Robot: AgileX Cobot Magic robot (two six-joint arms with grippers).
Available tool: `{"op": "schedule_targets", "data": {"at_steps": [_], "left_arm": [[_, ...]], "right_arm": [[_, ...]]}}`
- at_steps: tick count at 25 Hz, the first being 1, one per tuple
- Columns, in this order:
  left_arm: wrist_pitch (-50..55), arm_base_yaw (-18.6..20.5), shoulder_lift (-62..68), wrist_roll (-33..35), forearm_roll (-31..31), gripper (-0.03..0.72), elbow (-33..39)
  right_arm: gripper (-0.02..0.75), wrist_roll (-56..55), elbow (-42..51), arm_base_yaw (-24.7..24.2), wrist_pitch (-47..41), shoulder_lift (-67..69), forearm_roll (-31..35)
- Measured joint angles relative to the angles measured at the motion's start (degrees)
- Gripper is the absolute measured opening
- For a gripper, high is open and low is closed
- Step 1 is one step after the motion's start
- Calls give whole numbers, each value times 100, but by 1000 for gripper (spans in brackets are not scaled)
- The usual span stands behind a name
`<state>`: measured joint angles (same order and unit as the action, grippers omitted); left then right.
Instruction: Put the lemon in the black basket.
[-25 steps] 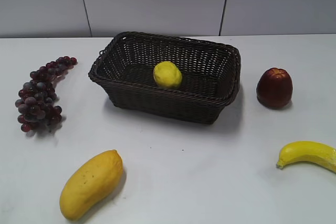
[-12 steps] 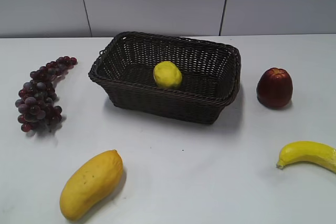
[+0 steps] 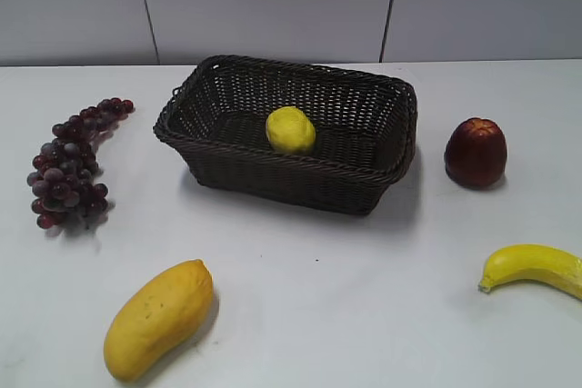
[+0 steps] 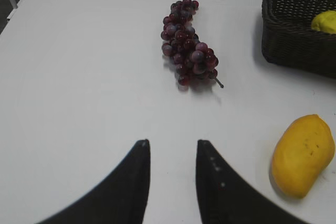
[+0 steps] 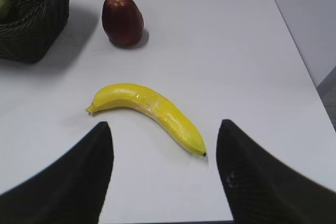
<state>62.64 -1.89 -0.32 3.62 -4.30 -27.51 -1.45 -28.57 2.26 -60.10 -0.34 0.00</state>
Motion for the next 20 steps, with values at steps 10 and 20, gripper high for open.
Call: {"op": "schedule_targets", "data": {"at_steps": [10, 20], "left_arm": [[0, 0, 0, 0, 0, 238, 0], [0, 0, 0, 0, 0, 238, 0]], "right_arm": [[515, 0, 0, 0, 0, 0, 0], [515, 0, 0, 0, 0, 0, 0]]}}
